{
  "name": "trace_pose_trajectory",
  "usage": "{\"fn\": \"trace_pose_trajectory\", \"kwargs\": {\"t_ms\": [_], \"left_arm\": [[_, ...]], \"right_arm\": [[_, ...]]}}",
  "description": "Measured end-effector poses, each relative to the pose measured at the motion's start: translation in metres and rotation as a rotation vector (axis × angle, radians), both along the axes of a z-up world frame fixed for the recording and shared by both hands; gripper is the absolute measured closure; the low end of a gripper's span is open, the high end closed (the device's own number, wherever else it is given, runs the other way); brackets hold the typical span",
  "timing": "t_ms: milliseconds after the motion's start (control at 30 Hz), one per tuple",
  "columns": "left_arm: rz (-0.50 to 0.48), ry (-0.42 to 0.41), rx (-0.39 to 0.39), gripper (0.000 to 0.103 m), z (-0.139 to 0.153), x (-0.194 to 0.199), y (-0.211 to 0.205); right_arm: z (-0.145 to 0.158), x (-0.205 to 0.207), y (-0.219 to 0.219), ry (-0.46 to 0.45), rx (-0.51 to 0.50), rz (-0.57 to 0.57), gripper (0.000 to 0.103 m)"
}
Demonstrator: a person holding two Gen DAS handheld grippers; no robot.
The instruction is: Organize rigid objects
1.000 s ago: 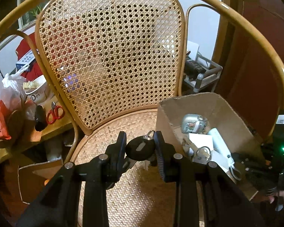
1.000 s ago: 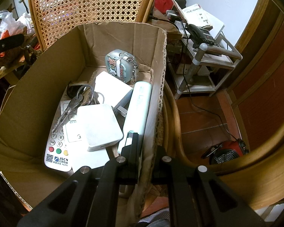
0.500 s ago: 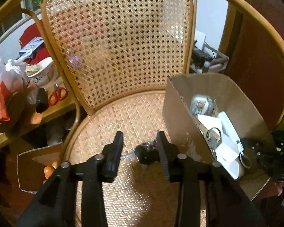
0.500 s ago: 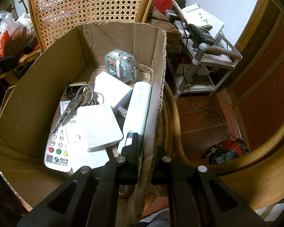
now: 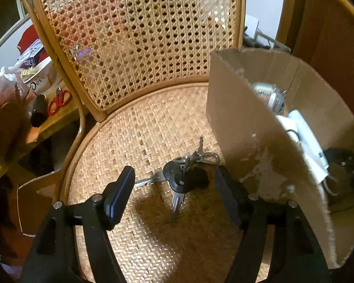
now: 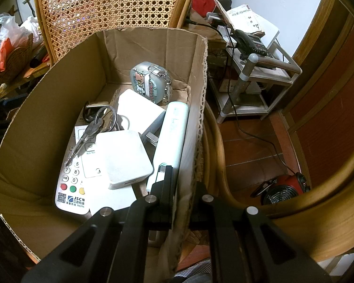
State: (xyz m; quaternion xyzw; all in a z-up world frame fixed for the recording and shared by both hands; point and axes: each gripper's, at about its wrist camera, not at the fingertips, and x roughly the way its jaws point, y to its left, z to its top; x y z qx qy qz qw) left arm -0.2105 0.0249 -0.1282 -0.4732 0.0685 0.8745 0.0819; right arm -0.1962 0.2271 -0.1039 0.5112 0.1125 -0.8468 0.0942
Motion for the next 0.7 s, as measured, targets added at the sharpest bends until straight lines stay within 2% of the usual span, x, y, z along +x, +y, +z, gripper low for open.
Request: {"fn": "trace_pose_trajectory", "kwargs": {"t_ms": [500,600,700], "left_arm": [[0.010,-0.076,0.054,0.034,-0.043,-0.034,-0.005],[0.006,-0.054,0.063,0.031,-0.049,-0.037,-0.007],[-0.005,-0.057,0.070,0.034,-0.052,-0.039,-0.008]], "right_arm": [[0.000,0.000,0.000,-0.001,0.000,-0.002,0.092],[0.000,0.001,0.001,-0.001,0.000,0.000,0.092],[0.000,0.001,0.001,-0.002,0.001,0.000,0.092]]}}
